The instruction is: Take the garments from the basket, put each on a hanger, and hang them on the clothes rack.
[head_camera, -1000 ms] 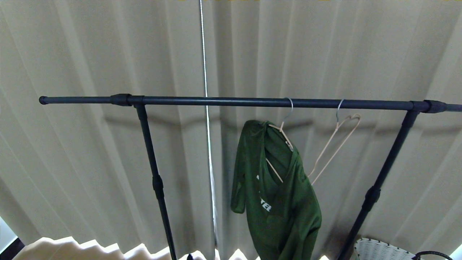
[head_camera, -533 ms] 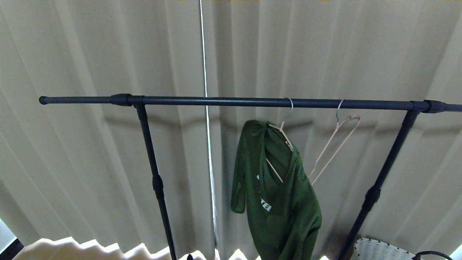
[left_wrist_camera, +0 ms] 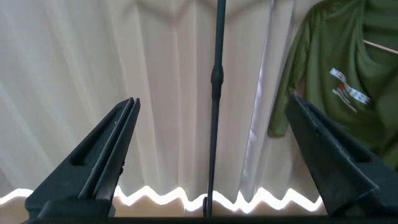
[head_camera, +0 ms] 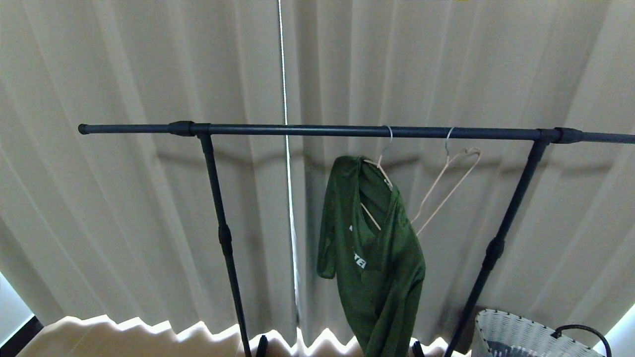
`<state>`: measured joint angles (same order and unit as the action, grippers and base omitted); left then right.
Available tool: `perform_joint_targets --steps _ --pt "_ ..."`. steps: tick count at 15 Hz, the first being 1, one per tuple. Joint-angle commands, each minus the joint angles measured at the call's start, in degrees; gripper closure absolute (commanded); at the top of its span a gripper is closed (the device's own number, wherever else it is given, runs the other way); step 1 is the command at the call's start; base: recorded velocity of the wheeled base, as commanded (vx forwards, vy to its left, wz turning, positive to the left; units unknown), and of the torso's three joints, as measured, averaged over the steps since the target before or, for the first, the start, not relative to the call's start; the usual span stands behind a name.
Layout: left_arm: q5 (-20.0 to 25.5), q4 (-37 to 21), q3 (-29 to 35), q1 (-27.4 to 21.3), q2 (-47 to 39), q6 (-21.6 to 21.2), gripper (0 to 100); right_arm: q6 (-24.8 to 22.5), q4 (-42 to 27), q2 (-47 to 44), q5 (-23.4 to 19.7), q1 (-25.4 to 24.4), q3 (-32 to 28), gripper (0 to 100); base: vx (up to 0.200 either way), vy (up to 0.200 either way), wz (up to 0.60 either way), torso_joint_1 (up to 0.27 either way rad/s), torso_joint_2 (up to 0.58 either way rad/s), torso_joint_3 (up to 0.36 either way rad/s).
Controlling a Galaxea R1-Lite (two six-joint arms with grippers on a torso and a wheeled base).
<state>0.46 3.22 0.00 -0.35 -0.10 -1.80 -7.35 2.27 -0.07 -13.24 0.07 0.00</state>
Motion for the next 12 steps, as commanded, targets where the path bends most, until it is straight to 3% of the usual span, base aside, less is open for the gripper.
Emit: perform_joint_targets --steps 1,2,12 --pt "-0.11 0.03 0.00 0.00 0.10 0.05 0 -0.03 0.02 0.07 -0.03 0.01 0.00 0 -0.200 0.000 0.00 0.002 0.01 0.002" --pt "-0.11 0.03 0.00 0.00 0.10 0.05 0 -0.03 0.02 0.07 -0.03 0.01 0.00 0 -0.200 0.000 0.00 0.002 0.01 0.012" --pt "-0.11 0.03 0.00 0.00 0.10 0.13 0 -0.03 0.02 0.07 -0.03 0.01 0.00 0 0.000 0.000 0.00 0.000 0.00 0.000"
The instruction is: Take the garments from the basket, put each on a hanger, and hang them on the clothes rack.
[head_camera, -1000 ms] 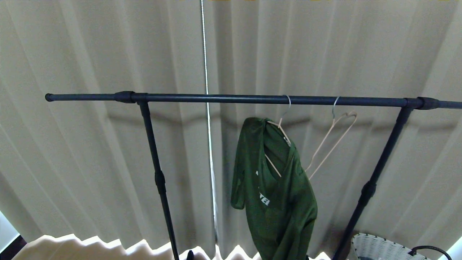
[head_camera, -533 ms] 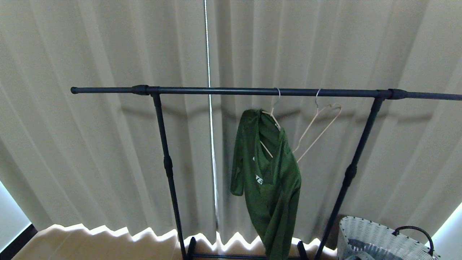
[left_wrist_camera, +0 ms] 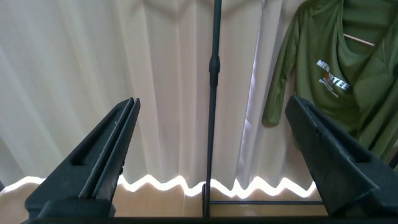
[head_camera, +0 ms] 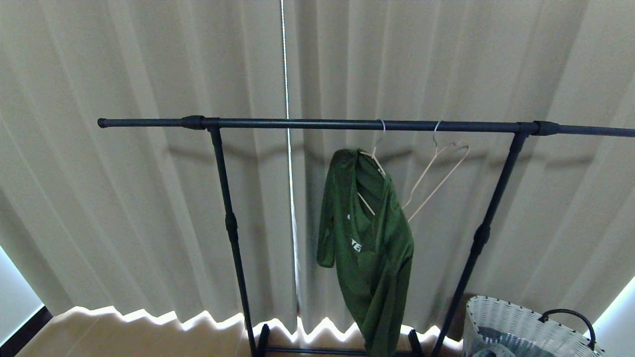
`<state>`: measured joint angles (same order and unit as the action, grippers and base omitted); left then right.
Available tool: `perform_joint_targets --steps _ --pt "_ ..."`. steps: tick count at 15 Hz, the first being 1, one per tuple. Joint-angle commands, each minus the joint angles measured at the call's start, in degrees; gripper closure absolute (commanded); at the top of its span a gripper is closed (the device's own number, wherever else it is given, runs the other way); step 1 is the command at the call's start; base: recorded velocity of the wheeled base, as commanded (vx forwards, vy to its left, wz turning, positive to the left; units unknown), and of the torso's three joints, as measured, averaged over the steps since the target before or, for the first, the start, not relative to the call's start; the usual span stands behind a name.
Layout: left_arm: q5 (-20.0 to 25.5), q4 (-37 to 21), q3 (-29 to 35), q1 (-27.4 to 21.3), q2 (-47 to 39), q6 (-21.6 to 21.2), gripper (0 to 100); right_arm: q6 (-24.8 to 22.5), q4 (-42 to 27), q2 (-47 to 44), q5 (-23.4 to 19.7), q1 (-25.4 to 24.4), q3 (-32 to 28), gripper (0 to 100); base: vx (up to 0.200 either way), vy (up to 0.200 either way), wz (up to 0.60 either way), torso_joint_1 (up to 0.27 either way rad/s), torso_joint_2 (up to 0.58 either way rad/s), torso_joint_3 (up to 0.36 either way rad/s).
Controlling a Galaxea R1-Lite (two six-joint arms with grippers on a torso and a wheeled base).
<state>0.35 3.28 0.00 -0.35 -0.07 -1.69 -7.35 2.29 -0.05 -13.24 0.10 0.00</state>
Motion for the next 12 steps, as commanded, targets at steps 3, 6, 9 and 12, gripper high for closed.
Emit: perform_joint_targets --steps 3,6,9,12 --pt "0.00 -0.03 0.00 0.00 0.07 0.02 0 -0.03 -0.01 0.05 -0.03 -0.01 0.00 0 0.000 0.000 0.00 -0.119 0.31 0.180" --pt "0.00 -0.03 0.00 0.00 0.07 0.02 0 -0.03 -0.01 0.05 -0.03 -0.01 0.00 0 0.000 0.000 0.00 -0.183 0.48 0.294" --pt "-0.09 -0.03 0.00 0.00 0.07 0.02 0 -0.03 -0.01 0.05 -0.03 -0.01 0.00 0 0.000 0.000 0.00 -0.178 0.49 0.312" --pt "-0.09 -0.03 0.00 0.00 0.07 0.02 0 -0.03 -0.01 0.05 -0.03 -0.01 0.00 0 0.000 0.000 0.00 -0.167 0.49 0.320"
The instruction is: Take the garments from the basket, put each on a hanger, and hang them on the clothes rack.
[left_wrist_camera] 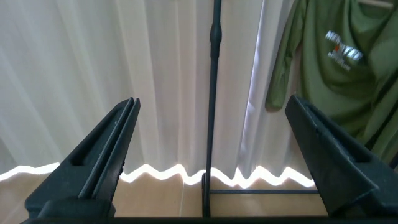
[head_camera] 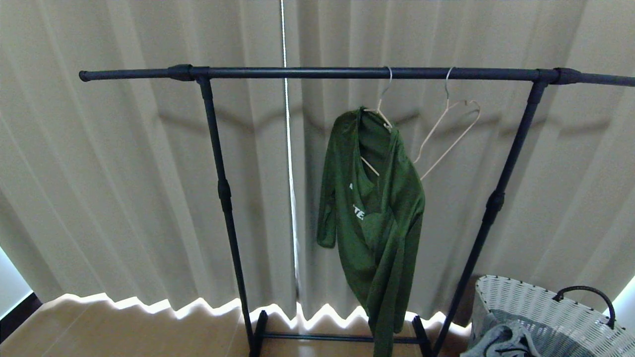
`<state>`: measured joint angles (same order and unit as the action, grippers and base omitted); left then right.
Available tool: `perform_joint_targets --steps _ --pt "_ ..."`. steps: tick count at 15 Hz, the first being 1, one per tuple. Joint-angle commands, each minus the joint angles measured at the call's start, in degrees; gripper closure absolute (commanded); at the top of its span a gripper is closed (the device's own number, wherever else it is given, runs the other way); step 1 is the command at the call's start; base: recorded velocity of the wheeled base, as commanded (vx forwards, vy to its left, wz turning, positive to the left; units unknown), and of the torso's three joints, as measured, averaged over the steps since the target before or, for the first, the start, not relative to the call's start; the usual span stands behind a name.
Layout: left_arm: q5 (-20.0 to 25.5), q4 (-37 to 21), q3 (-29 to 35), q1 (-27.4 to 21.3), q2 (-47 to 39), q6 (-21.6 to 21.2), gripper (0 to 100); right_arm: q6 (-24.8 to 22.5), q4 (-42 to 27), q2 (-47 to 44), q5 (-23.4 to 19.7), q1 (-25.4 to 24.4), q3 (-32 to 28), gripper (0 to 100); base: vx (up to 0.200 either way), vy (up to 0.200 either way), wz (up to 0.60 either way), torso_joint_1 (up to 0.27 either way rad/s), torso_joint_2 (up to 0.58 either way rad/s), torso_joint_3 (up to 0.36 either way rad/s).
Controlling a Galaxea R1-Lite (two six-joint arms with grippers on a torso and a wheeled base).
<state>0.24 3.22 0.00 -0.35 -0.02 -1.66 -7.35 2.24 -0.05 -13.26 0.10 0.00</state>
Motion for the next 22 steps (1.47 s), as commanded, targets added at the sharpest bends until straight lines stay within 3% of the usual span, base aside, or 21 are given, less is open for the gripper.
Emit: perform_joint_targets --steps 1,9,20,22 --pt "0.02 0.03 0.00 0.00 0.02 -0.01 0 -0.03 0.04 0.05 -0.01 -0.01 0.00 0 0.000 0.000 0.00 -0.154 0.50 0.320" --pt "-0.07 0.03 0.00 0.00 0.02 -0.01 0 0.14 0.04 0.05 0.17 -0.01 0.00 0 0.000 0.000 0.15 -0.108 0.43 0.318" --pt "-0.24 0.03 0.00 0.00 0.02 0.16 0 0.14 0.04 0.05 0.17 -0.01 0.00 0 0.000 0.000 0.00 -0.004 0.02 0.016" --pt "-0.24 0.03 0.00 0.00 0.02 0.25 0 0.14 0.04 0.05 0.17 -0.01 0.00 0 0.000 -0.200 0.00 0.000 0.00 0.007"
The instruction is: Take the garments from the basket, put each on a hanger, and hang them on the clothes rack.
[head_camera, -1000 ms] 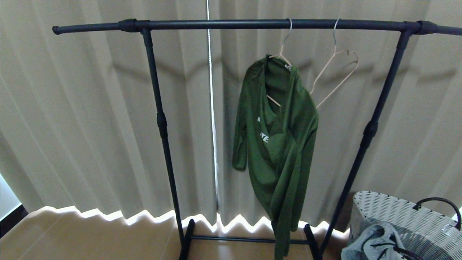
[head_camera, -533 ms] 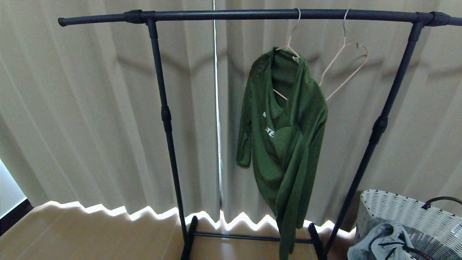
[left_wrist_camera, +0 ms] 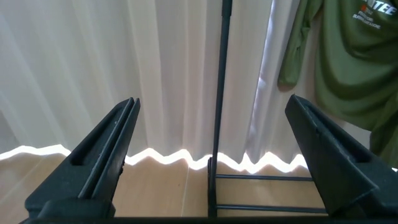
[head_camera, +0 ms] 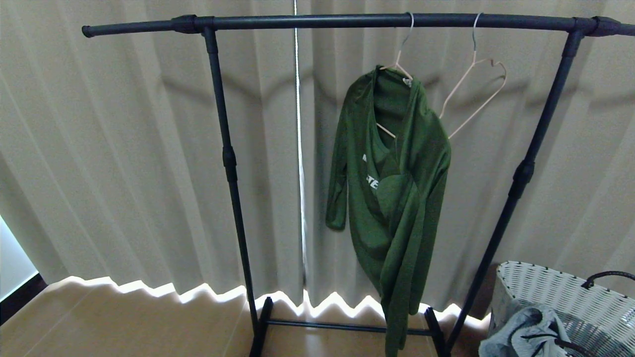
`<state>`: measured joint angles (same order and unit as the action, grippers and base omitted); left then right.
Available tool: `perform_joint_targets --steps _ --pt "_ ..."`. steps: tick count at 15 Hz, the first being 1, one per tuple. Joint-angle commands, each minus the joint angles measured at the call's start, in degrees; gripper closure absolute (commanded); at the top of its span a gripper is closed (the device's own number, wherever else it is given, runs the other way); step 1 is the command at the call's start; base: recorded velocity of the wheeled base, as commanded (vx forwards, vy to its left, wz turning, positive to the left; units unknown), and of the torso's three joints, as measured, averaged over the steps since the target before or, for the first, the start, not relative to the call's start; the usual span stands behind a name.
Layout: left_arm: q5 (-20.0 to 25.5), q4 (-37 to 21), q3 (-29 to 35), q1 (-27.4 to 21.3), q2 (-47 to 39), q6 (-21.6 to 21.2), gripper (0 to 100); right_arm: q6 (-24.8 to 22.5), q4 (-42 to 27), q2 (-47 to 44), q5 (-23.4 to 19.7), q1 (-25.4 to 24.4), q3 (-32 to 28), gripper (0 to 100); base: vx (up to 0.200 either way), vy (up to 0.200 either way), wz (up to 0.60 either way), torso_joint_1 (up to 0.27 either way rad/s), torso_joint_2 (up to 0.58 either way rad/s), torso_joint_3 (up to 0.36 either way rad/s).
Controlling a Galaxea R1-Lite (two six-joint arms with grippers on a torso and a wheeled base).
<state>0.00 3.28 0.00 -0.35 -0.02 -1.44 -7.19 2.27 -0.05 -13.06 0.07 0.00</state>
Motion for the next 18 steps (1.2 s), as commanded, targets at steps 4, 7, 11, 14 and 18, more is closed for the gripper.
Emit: perform_joint_targets --steps 4,7,11,14,18 --pt "0.00 -0.03 0.00 0.00 0.02 0.03 0 -0.01 0.02 0.05 -0.04 0.01 0.00 0 0.000 -0.200 0.00 0.000 0.00 0.000" --pt "0.00 -0.03 0.00 0.00 0.02 0.03 0 -0.01 0.02 0.05 -0.04 0.01 0.00 0 0.000 -0.200 0.00 0.004 0.00 0.004" --pt "-0.09 -0.03 0.00 0.00 0.02 -0.06 0 -0.10 0.02 0.05 -0.04 0.01 0.00 0 0.000 -0.050 0.00 -0.001 0.00 0.001" --pt "-0.09 -0.03 0.00 0.00 0.02 -0.06 0 -0.10 0.02 0.05 -0.04 0.01 0.00 0 0.000 0.000 0.00 0.000 0.00 0.000" --pt "-0.09 -0.03 0.00 0.00 0.02 -0.06 0 -0.19 0.02 0.05 -0.04 0.01 0.00 0 0.000 0.000 0.00 0.000 0.00 0.000"
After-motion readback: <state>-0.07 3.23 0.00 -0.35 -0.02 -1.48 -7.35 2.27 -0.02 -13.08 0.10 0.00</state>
